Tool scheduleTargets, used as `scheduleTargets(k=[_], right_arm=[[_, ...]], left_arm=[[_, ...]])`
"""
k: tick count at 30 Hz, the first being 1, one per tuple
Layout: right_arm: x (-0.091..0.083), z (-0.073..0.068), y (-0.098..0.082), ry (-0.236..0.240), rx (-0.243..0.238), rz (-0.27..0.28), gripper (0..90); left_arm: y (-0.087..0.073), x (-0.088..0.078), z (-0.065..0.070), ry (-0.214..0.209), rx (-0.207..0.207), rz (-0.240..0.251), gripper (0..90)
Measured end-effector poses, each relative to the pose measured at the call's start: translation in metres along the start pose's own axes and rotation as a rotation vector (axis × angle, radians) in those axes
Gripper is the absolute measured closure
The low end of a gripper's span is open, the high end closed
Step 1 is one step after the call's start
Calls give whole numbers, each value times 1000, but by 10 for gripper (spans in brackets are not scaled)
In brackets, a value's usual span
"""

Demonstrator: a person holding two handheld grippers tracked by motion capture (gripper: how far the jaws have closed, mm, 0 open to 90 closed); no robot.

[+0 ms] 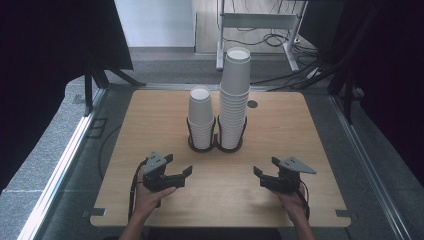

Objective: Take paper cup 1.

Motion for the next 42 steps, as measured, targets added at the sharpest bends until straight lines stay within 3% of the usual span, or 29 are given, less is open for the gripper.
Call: scheduleTargets(k=[11, 16, 21, 24, 42], right_arm=[[6, -4, -5, 26, -21, -9, 231], [4, -6, -2, 25, -51, -1, 248], [-3, -6, 6, 20, -50, 39, 270], [-3, -4, 8, 30, -32, 51, 276], [-1, -12, 17, 45, -42, 79, 323]], left_arm=[[-4, -1, -4, 7, -4, -10, 145], [-4, -4, -2, -14, 19, -8, 144], [-1, -8, -1, -14, 46, 2, 146], [-2, -9, -4, -7, 47, 0, 148], [0, -13, -6, -33, 25, 12, 149]])
Point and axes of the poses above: each handheld gripper's, and its own axes: x roughly forward along the jaws, y roughly out of its top, z roughly to its right, the point moved 3 cm from there along x, roughly forward along the jaws, and after that the axes turned 3 degrees about z, right-handed, at the moved point
